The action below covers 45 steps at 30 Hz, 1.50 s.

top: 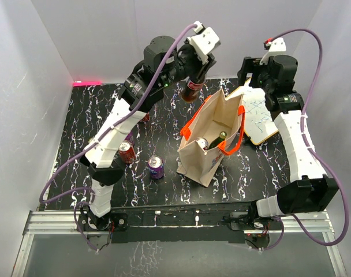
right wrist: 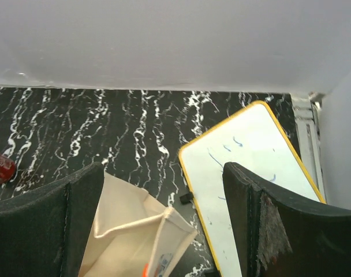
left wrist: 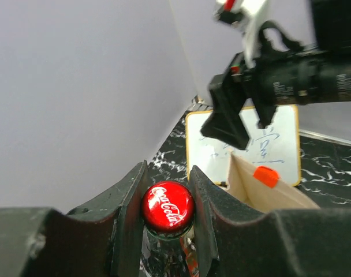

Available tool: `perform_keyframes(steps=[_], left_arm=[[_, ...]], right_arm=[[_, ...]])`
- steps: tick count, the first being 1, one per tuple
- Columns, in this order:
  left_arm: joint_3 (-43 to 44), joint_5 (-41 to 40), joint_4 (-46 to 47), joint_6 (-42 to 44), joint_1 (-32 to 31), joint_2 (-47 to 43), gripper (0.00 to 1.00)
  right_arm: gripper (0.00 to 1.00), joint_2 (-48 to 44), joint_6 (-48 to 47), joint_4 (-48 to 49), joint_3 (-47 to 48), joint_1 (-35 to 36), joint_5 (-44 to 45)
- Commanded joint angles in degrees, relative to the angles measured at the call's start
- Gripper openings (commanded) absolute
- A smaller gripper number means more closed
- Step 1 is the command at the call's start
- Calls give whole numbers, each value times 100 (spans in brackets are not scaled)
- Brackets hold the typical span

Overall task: Place the beverage into the canvas bag
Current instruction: Place the drink in the canvas bag.

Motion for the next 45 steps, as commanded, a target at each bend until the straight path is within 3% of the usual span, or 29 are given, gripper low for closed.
perform_keyframes(steps=[1,9,24,30,35,45], left_arm=[[628,16,1176,396,-493,-138,0],[904,-151,1294,605,-1075,168,0],[607,-204,1191,-371,-945,635,0],[197,-51,1110,-804,-721,682,0],[-95,263,1161,-1242,-468,715,0],[-761,1146,1429,-1571,-59,629,0]], right_arm=[[86,-254,332,29,-77,-239,-160],[86,-464,389,42,-271,-325,-220],[86,-913,748,16,-824,-1096,-508],[86,-864,503,-85,-957,-1111,-1338],[87,-382,65,-524,-659,-1113,-1997],[93,592,-2558,-1486,430,-1271,-3498]])
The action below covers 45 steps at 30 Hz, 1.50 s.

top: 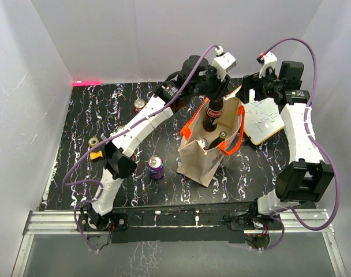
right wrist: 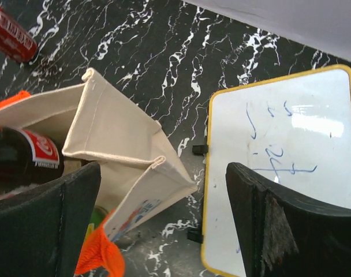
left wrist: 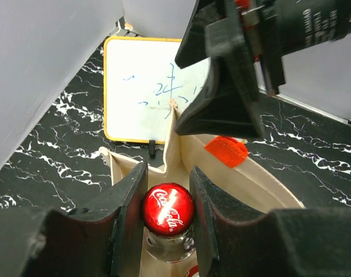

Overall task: Place the beverage into the canvas bag
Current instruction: Place the drink in the canvas bag.

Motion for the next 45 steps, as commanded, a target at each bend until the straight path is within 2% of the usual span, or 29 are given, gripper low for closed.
perform_keyframes(steps=[1,5,10,19,24,28,32,39,45], left_arm=[[13,592,1046,-195,126,-459,0],[-170,784,1043,-218,202,-486,0],[-251,1235,1143,-255,279,-451,0],[-622,1570,1303,-381,425,-558,0],[-885,1686,1446,-427,483,-644,0],[-974,1714,1483,-429,505,-659,0],[-1053,1719,1467,-389,509,-694,0],[-1393,1931,1523,-107,516,-821,0],[-1447,2188,1527,-15,593,-783,0]], right_arm=[[93,75,-1472,-330,559,-175,-1014],[93,225,-2219,-751,751,-189,-1526],[93,487,-2934,-1142,1096,-190,-1723],[89,1378,-3427,-1879,2083,-176,-2333],[88,1828,-3929,-2775,2756,-162,-2487],[88,1715,-4362,-3179,2663,-137,-2511],[88,1559,-4702,-3264,2392,-40,-2406],[85,1583,-4619,-3025,2276,319,-2156],[73,1687,-4172,-2590,2276,544,-1982]])
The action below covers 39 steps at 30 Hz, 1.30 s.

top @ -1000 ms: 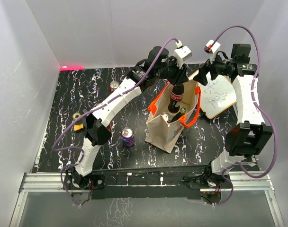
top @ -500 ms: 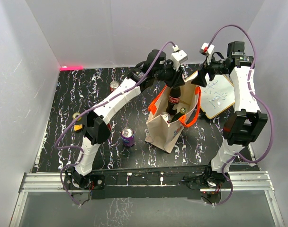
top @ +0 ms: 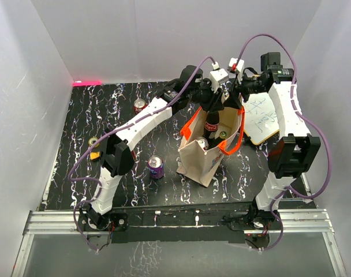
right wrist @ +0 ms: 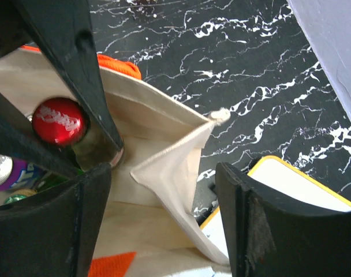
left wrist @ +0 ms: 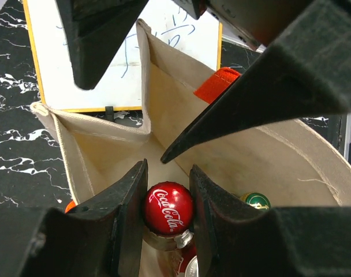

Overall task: Place the beverage into the canvas bag
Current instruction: Place the drink in the canvas bag.

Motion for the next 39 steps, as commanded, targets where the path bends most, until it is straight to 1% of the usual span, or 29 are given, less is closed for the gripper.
perform_keyframes(steps=[1,5,10,13,18,23,26,31,34,39], left_arm=[[188,524,711,48,82,-749,0],[59,711,596,188,106,-764,0],[-242,1155,517,465,168,-932,0],[-418,1513,521,609,212,-1035,0],[-710,1989,556,799,266,-1171,0],[-785,2363,380,913,314,-1186,0],[-778,2562,57,1331,313,-1214,0],[-671,2843,-329,1668,319,-1086,0],[-531,2897,-798,2124,316,-997,0],[-823,3070,-1251,2751,318,-1059,0]], right_arm=[[70,-166,327,495,30,98,127],[56,-197,565,598,-11,98,361],[40,-359,1013,977,-291,98,493],[32,-559,1290,1252,-462,98,495],[22,-658,1620,1546,-542,98,455],[14,-808,1868,1886,-739,98,468],[9,-915,1983,2089,-937,98,547],[8,-1076,2319,2478,-1208,98,745],[8,-1160,2675,2794,-1292,98,926],[8,-1290,3145,3119,-1544,145,997]])
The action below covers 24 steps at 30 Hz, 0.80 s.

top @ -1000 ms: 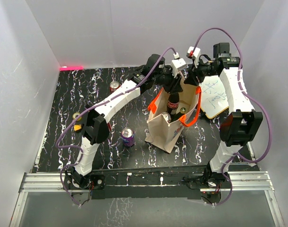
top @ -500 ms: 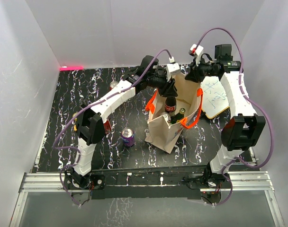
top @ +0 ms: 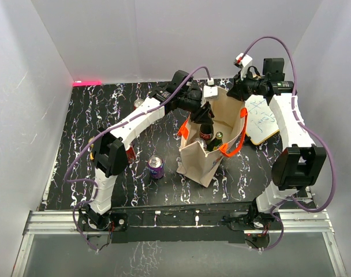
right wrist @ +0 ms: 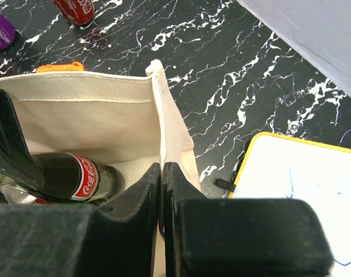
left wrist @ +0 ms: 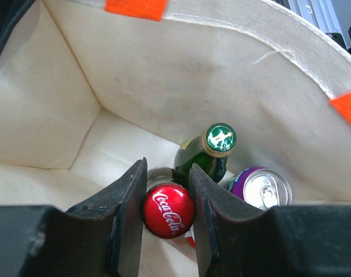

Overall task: Place the beverage into the canvas bag
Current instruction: Place the drink in the canvas bag.

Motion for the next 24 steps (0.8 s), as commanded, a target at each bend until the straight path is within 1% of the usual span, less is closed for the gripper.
perform_keyframes(steps=[1,3,6,13,24], left_arm=[[145,933,-604,522,-13,-640,0],[301,967,-896,698,-14,-533,0],[382,938,-1040,803,-14,-398,0],[-10,882,-746,1145,-14,-352,0],[191,1007,-995,1564,-13,146,0]], right_arm=[[8,-431,580,779,-168,39,128],[8,-502,621,840,-283,49,147],[8,-551,624,893,-383,59,168],[8,-583,454,739,-403,59,171],[8,-687,306,516,-497,66,191]])
